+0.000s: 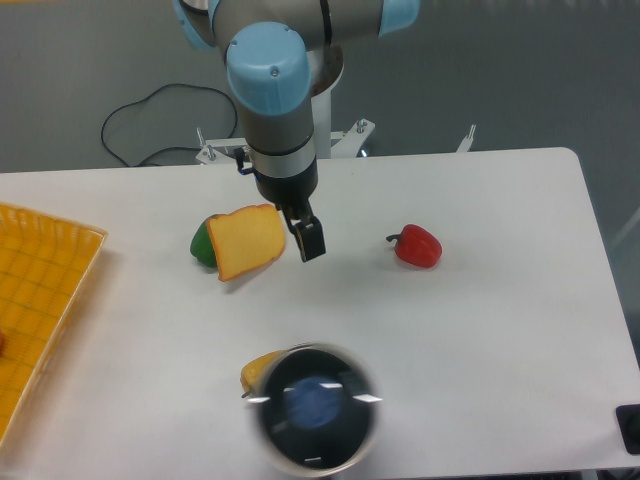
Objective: Open the lid
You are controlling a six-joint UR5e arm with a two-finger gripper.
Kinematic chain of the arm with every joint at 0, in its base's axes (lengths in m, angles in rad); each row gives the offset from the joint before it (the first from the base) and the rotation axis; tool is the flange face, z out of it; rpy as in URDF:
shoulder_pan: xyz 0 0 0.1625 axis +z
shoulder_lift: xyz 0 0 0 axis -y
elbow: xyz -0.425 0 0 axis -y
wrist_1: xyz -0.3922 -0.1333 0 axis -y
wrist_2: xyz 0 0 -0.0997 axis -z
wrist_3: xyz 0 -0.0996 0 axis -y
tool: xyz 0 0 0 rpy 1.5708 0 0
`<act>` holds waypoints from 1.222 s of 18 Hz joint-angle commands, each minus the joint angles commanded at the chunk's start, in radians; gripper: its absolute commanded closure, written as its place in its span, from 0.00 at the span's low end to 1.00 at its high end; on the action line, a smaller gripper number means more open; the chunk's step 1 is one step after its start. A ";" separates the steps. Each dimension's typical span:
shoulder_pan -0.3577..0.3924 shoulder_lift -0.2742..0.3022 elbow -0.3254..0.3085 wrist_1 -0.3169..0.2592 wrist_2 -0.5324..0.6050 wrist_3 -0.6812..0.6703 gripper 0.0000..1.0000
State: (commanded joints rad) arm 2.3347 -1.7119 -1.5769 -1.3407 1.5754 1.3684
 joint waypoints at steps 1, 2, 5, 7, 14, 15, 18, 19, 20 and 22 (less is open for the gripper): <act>0.003 0.002 0.000 0.000 0.000 0.001 0.00; 0.003 0.003 -0.002 0.000 0.002 0.000 0.00; 0.003 0.005 -0.017 -0.002 0.005 -0.003 0.00; 0.006 0.008 -0.021 -0.002 0.011 -0.005 0.00; 0.037 0.005 -0.035 0.002 0.000 -0.006 0.00; 0.041 0.005 -0.038 0.002 0.000 -0.018 0.00; 0.046 0.006 -0.041 0.002 -0.003 -0.164 0.00; 0.046 0.005 -0.038 0.002 -0.012 -0.211 0.00; 0.046 0.003 -0.038 0.003 -0.032 -0.260 0.00; 0.048 -0.012 -0.038 0.026 -0.043 -0.340 0.00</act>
State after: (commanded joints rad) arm 2.3823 -1.7241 -1.6153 -1.3148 1.5324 1.0281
